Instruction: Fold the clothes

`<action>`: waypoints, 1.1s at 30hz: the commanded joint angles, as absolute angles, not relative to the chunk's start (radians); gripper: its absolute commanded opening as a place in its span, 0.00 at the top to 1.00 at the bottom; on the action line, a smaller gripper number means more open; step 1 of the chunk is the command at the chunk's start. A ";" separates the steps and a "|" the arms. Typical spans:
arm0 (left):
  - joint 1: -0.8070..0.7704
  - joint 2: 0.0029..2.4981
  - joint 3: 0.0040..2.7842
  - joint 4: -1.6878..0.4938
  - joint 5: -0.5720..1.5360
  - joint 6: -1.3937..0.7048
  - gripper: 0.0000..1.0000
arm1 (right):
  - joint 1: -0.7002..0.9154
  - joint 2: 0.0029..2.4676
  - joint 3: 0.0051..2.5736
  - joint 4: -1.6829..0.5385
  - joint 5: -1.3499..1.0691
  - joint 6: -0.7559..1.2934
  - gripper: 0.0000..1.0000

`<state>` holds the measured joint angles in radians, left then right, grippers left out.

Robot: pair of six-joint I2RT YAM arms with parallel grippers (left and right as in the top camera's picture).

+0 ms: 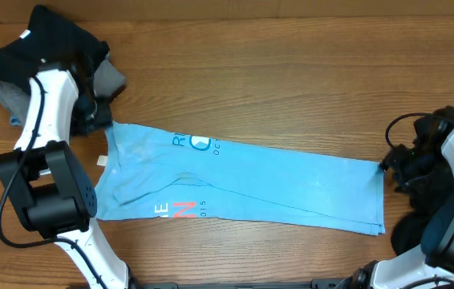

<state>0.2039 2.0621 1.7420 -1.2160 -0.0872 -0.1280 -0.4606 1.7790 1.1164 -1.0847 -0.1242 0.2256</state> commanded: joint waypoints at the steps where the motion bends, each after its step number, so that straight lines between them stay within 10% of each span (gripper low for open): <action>1: 0.208 2.062 1.837 -1.255 -0.014 -0.103 0.50 | -0.464 1.796 1.112 -1.075 -0.144 0.235 0.64; 6: 0.208 2.063 1.865 -1.304 0.130 -0.042 0.51 | -0.458 1.797 1.111 -1.061 -0.168 0.240 0.96; 16: 0.191 2.064 1.816 -1.326 0.434 0.122 0.54 | -0.457 1.798 0.986 -0.838 -0.290 0.347 0.96; 33: 0.098 2.064 1.428 -1.066 0.215 0.029 0.60 | -0.440 1.809 0.847 -0.323 -0.347 0.527 0.96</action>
<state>0.0921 2.0624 1.4780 -1.1004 0.3088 0.0910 -0.4534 1.7756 0.8680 -0.3309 -0.3378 0.5053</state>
